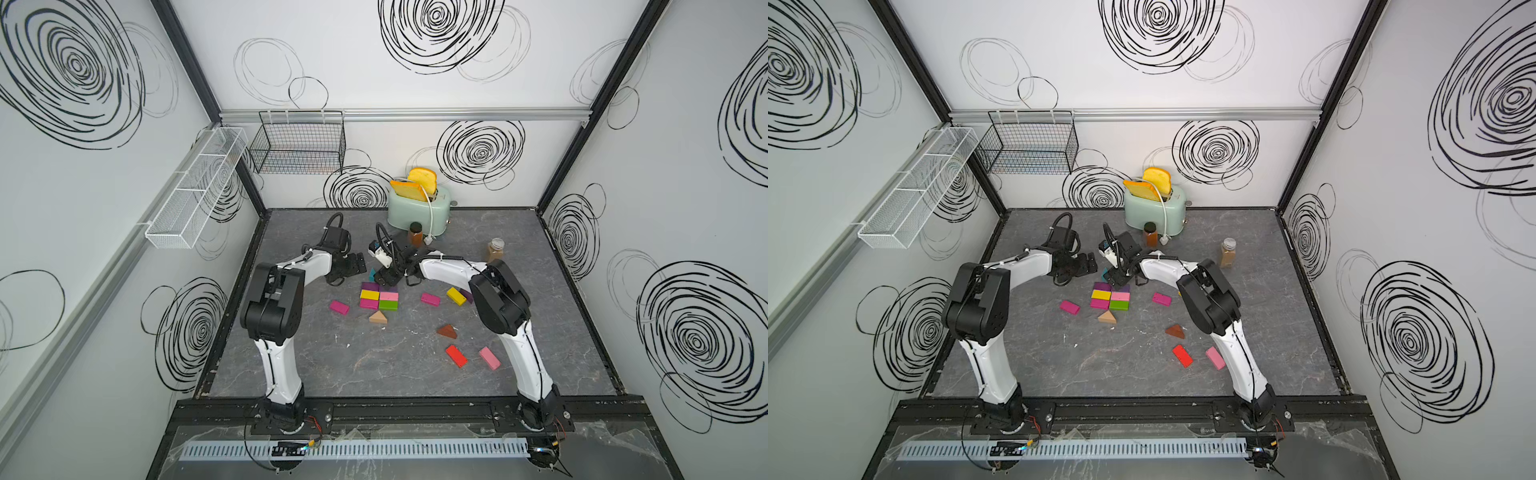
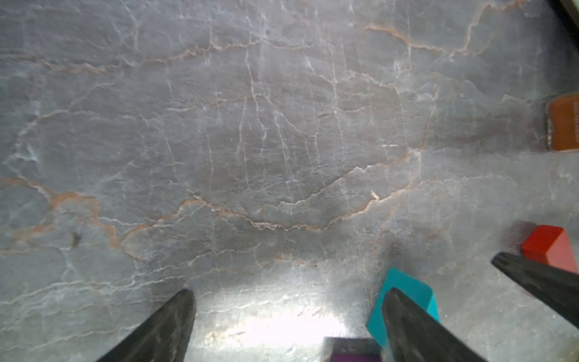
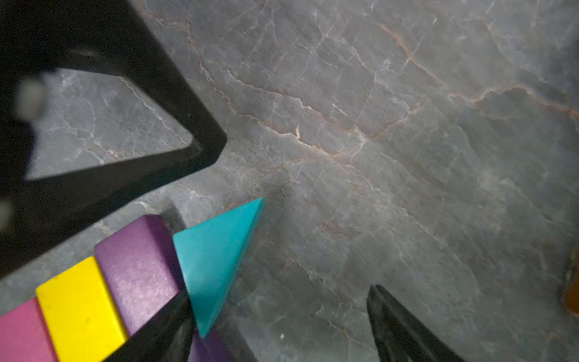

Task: Assemble a piece of candy with building blocks
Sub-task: Assemble the building block at the center of the board.

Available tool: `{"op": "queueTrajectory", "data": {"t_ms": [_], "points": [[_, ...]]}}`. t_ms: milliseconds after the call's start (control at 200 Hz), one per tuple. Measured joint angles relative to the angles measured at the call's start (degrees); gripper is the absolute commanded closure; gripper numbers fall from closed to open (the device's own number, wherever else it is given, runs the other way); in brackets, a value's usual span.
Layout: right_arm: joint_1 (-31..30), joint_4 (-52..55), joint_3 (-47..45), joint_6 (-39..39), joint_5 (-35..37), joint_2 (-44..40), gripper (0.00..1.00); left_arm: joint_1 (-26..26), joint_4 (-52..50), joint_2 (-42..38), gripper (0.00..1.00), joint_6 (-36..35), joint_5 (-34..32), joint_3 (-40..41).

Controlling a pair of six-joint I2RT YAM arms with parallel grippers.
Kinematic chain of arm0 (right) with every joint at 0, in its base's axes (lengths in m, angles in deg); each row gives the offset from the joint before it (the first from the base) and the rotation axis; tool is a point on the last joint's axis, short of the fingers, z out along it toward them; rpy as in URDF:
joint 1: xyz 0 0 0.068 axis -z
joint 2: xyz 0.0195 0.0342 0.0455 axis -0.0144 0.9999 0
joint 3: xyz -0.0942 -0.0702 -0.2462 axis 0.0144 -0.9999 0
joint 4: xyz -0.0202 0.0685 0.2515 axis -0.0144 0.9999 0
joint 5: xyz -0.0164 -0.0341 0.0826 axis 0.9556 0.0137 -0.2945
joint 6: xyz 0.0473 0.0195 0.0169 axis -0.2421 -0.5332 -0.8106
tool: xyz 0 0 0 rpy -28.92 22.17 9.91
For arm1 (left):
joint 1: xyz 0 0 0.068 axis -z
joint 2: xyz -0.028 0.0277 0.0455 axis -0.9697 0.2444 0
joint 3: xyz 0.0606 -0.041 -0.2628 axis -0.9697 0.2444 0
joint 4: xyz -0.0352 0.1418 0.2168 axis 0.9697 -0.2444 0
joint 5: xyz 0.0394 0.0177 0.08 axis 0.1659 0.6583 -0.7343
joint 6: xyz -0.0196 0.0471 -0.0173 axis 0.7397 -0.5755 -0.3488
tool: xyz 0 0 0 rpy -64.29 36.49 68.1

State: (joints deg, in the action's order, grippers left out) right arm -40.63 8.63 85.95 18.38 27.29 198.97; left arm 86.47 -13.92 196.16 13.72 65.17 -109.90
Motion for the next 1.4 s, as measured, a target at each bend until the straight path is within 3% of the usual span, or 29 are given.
{"op": "queueTrajectory", "data": {"t_ms": [715,1145,1401], "points": [[2.84,0.00,-1.14,-0.04,1.29,0.02,0.13,2.25,-0.15,0.61,0.02,0.00,0.46,-1.14],[4.81,-0.92,-3.74,-0.33,0.59,-1.18,0.13,2.08,-1.92,7.89,0.02,-0.07,0.74,-12.74],[4.79,-1.81,-3.74,-0.50,-1.07,-1.29,0.13,2.14,-3.56,8.87,0.02,-0.74,-0.85,-13.31]]}}
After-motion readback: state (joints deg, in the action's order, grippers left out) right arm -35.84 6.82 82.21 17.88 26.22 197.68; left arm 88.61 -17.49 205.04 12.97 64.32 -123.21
